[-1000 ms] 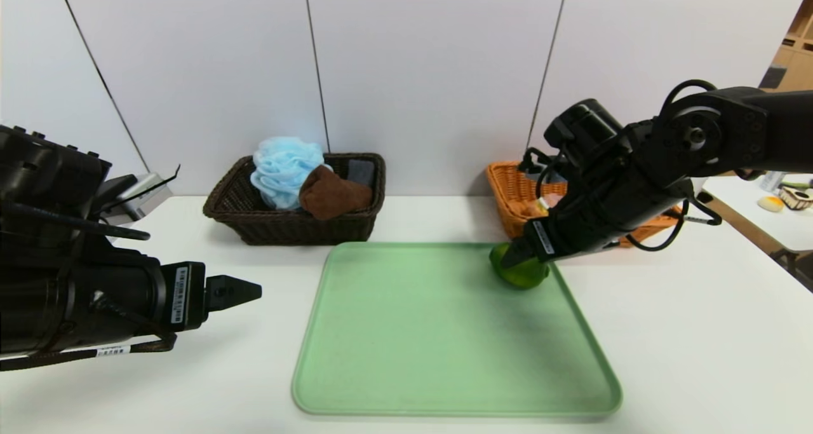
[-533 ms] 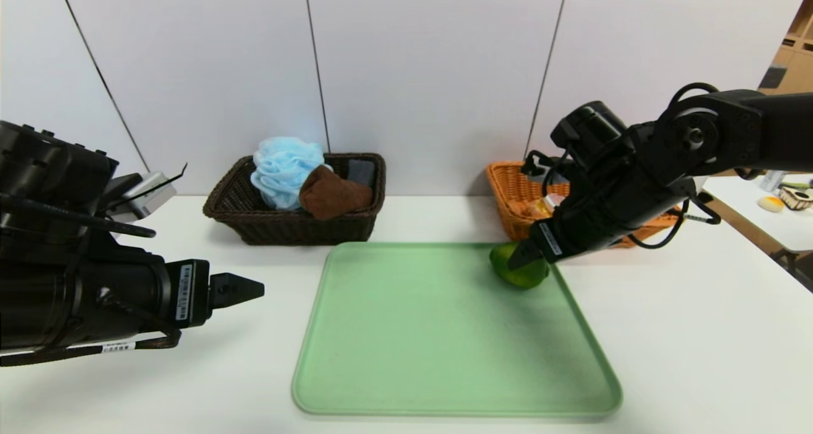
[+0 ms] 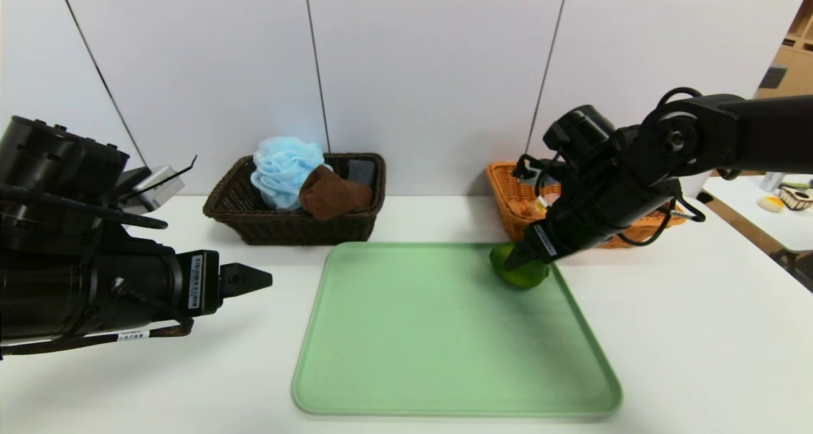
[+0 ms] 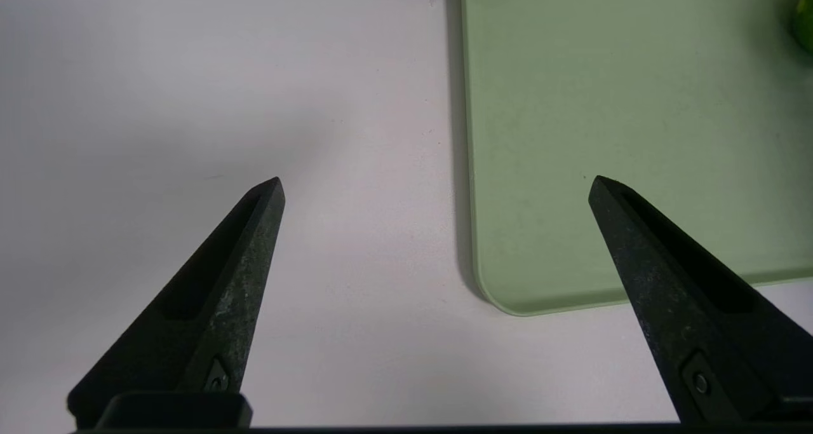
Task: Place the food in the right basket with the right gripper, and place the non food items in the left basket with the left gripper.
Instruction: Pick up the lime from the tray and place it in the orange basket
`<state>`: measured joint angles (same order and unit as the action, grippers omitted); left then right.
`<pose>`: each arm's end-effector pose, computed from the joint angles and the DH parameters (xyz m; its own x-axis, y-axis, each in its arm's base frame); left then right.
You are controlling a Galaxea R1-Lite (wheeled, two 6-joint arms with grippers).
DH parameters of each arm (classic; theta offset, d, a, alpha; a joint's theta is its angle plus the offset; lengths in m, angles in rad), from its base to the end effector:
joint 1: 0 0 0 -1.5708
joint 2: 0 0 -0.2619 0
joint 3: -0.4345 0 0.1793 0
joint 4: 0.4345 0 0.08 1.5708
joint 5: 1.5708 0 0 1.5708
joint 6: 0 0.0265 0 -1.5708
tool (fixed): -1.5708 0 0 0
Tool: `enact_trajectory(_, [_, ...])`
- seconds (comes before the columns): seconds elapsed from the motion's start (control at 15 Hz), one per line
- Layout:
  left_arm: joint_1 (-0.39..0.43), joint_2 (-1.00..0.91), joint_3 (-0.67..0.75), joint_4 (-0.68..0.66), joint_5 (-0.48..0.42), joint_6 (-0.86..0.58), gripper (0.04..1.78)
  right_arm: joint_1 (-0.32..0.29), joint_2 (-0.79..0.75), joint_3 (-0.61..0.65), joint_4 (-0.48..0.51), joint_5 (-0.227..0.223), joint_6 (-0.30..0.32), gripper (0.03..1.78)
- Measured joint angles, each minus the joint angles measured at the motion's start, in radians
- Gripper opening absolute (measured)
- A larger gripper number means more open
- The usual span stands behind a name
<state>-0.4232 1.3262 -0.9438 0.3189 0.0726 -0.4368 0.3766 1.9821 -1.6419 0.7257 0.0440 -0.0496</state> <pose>0.1804 -0.0791 0.1948 0.7246 -0.2468 -0.6435 0.0765 0.9567 -0.2808 0.3108 0.1242 0.1638 0.4332 0.2186 -0.8744 -0.4271 0.9041 0.0145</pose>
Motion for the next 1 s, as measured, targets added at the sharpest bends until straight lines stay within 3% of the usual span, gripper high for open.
enact_trajectory(0.33, [0.0, 0.009, 0.0, 0.0, -0.001, -0.001, 1.69, 0.01, 0.013, 0.0, -0.003, 0.003, -0.014, 1.7])
enact_trajectory(0.53, [0.001, 0.011, 0.001, 0.0, -0.001, -0.001, 1.69, 0.011, 0.025, 0.005, -0.057, 0.04, -0.017, 1.7])
enact_trajectory(1.0, [0.001, 0.013, 0.002, 0.0, 0.0, -0.002, 1.69, 0.018, 0.053, 0.013, -0.083, 0.042, -0.026, 1.7])
